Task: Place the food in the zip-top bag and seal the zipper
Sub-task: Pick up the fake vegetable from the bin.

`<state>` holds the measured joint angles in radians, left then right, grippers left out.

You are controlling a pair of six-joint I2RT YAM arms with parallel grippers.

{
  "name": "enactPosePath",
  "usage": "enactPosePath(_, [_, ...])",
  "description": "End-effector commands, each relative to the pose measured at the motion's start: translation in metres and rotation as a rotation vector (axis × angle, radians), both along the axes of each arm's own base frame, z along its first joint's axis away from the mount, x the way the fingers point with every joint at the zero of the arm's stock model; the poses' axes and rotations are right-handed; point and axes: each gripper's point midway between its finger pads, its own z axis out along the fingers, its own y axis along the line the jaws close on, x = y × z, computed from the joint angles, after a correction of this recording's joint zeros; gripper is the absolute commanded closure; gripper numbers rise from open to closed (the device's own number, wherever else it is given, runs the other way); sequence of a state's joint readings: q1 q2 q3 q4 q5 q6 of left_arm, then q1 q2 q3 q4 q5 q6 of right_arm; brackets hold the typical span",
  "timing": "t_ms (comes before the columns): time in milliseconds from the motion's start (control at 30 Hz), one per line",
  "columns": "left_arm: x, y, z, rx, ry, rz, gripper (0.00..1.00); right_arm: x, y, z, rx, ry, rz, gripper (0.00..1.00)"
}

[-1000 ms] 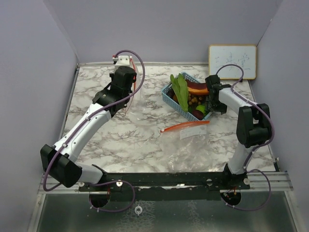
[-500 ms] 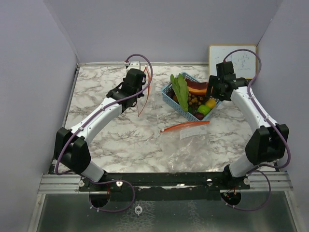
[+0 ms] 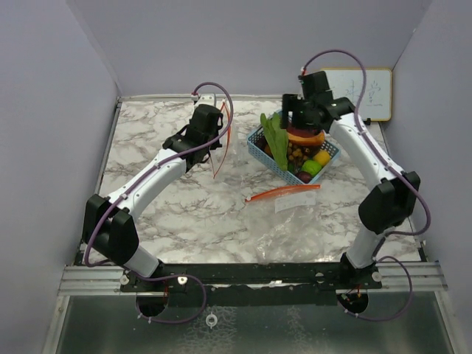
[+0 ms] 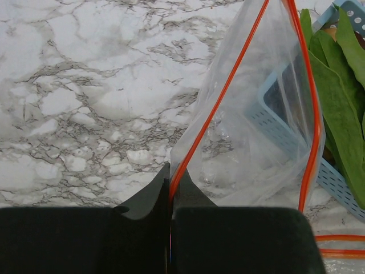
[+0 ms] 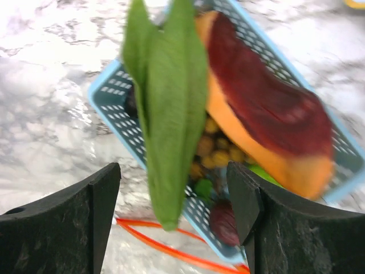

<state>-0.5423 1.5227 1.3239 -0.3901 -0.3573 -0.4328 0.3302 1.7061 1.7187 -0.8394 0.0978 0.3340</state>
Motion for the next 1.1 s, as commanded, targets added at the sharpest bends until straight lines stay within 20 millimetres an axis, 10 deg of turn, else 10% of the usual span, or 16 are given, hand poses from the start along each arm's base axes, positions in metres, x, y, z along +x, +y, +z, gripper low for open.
enactPosePath(0, [0.001,-0.008,0.015,-0.044,-0.023,-0.029,1.00,0.025,0.049,-0.026,0.006,0.053,0.119,0.23])
enactPosePath(433, [-0.008,-0.002,0.016,-0.056,-0.025,-0.019,1.00,0.076,0.044,-0.115,-0.169,0.131,0.080,0.21])
enactPosePath(767, [-0.006,-0.004,0.013,-0.048,-0.021,-0.024,1.00,0.071,0.042,-0.160,-0.208,0.224,0.091,0.30])
enactPosePath(1000, [-0.005,-0.005,0.015,-0.051,-0.019,-0.027,1.00,0.064,0.039,-0.142,-0.201,0.206,0.091,0.93])
enactPosePath(1067, [-0.005,-0.006,0.016,-0.050,-0.015,-0.028,1.00,0.065,0.043,-0.124,-0.168,0.172,0.094,0.98])
